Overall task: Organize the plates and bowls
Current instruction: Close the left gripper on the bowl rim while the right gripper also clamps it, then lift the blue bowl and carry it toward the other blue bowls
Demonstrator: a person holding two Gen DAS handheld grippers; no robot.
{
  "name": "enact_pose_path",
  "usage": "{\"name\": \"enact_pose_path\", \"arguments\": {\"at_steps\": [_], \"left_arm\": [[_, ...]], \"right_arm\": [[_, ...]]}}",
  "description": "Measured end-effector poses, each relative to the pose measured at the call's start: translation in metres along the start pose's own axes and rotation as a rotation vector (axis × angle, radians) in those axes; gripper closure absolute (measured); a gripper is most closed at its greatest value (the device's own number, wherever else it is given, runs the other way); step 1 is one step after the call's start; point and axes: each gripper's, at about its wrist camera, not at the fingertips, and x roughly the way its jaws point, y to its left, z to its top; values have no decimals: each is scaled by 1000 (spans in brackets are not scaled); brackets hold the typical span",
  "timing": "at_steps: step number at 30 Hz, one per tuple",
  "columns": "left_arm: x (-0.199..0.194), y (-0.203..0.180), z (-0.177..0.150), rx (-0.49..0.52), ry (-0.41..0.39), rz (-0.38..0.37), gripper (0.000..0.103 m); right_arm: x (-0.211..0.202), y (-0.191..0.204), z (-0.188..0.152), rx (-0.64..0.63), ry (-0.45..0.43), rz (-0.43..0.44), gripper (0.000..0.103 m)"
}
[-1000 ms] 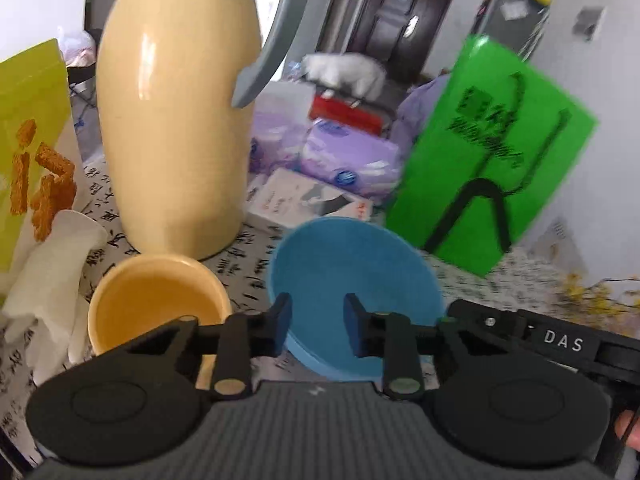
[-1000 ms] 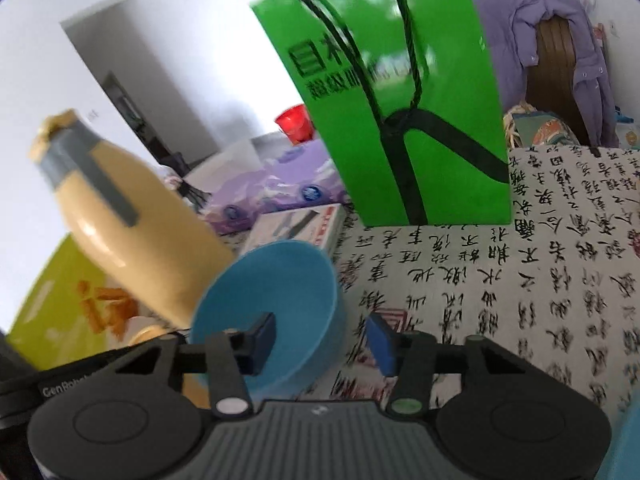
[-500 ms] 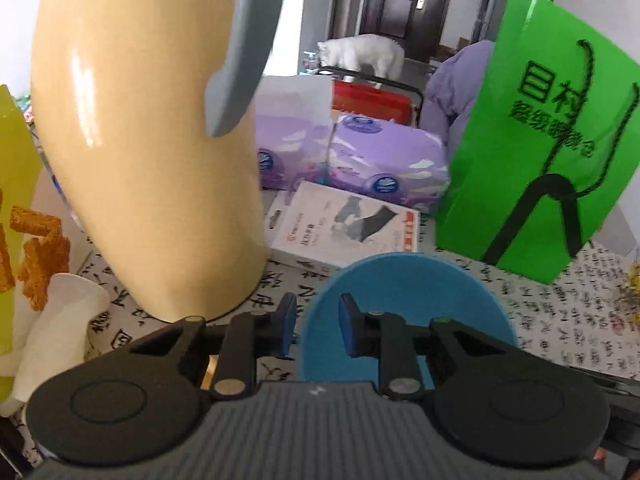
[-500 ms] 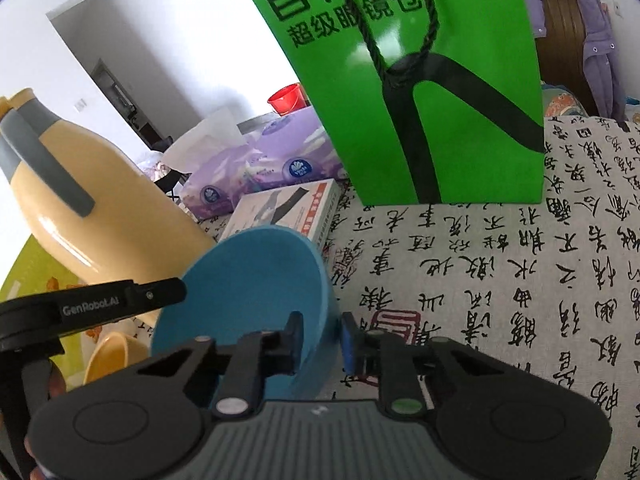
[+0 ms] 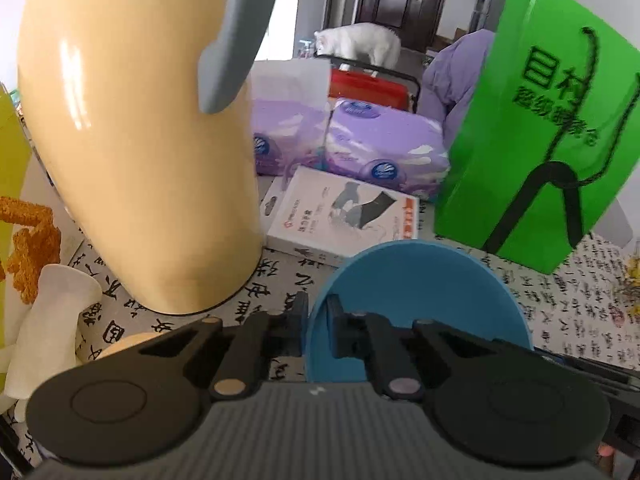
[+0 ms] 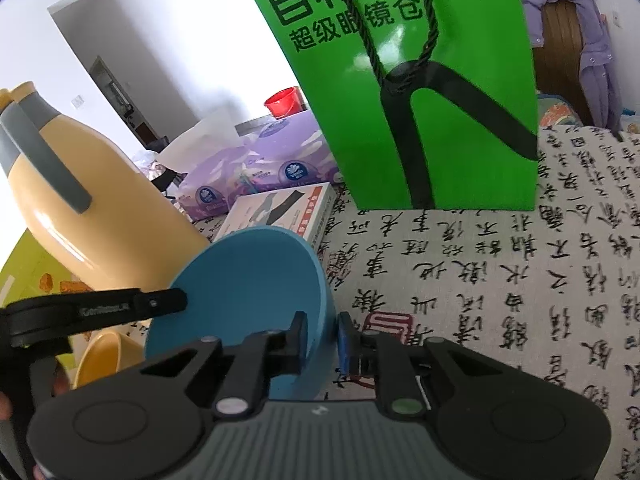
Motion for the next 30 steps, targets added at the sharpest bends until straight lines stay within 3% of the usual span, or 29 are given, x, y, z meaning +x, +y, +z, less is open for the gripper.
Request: {"name": "enact_pose_path", "arguments": {"at_steps": [7,15,20,30], "left_arm": [[-52,-25,-6,32,-70,-56,96],[-124,-67,-43,56,-115,-184,96],[-175,-91,-81,51,-113,-266,96],[-258,-129,-189,60,-101,-365,96]], "right_arm": [[-40,-6,0,4,-41,-35,94],[-136,-22,-26,1,-112,-97,95],[-207,-36,-58,19,-141,-121,95],[-328,-64,-157,31,-150,-156,95]]}}
